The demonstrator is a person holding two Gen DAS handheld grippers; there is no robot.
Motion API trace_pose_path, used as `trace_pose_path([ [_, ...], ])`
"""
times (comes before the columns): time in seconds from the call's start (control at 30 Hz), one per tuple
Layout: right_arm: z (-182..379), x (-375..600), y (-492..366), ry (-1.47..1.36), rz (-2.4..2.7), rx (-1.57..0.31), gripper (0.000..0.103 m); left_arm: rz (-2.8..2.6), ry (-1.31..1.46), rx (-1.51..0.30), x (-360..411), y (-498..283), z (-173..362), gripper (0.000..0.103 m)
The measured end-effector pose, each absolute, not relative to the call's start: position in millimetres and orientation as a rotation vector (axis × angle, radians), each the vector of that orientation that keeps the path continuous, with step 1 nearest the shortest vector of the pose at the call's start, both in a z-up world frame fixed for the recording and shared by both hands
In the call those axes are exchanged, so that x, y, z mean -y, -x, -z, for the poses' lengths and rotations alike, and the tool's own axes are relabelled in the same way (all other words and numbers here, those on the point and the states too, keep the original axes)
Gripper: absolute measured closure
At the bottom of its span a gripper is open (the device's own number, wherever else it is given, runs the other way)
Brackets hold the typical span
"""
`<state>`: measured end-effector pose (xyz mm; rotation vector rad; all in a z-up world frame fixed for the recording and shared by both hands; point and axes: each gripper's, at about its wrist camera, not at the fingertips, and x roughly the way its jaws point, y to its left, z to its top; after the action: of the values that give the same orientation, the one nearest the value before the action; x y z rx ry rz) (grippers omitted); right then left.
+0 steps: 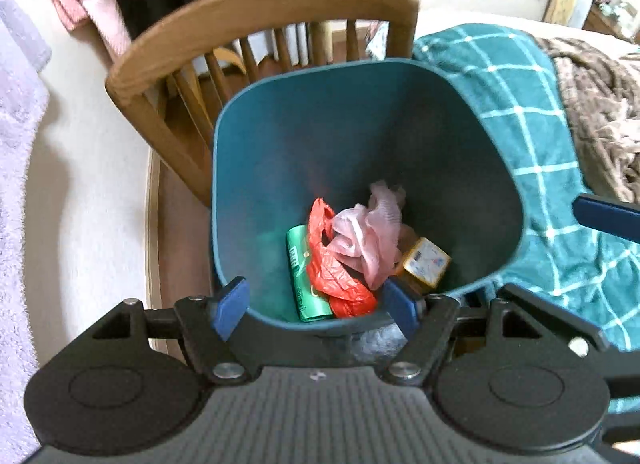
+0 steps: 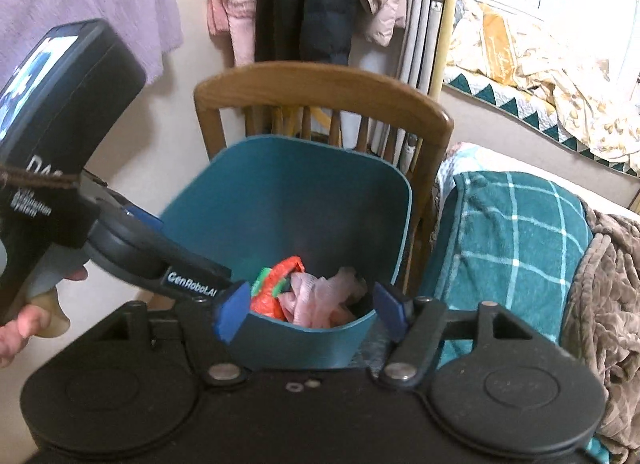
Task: Collect trash
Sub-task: 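Open left gripper releasing red bag while right releases carton into wastebasket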
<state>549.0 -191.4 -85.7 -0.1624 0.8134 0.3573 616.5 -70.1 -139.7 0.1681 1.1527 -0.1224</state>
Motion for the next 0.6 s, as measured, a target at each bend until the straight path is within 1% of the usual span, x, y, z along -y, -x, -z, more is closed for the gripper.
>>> trace_pose_path([
  [0.27,63,193,-514,0.133,-0.398,-0.764,0.033,0.156,-0.177,-1.056,61,-571,101,0.029],
  [0.5,54,193,-481,0.113,-0.445,-0.744,0.031,0.181,-0.2,-0.992,53,-528,83,0.029],
  [0.53,54,193,-477,0.112,-0.452,-0.741,0.03,0.181,-0.196,-0.984,51,-522,81,0.028],
  [0.57,53,193,-472,0.111,-0.458,-0.738,0.029,0.178,-0.19,-0.978,49,-516,80,0.024],
  [0.6,53,194,-467,0.108,-0.464,-0.736,0.028,0.176,-0.18,-0.975,47,-510,79,0.023],
])
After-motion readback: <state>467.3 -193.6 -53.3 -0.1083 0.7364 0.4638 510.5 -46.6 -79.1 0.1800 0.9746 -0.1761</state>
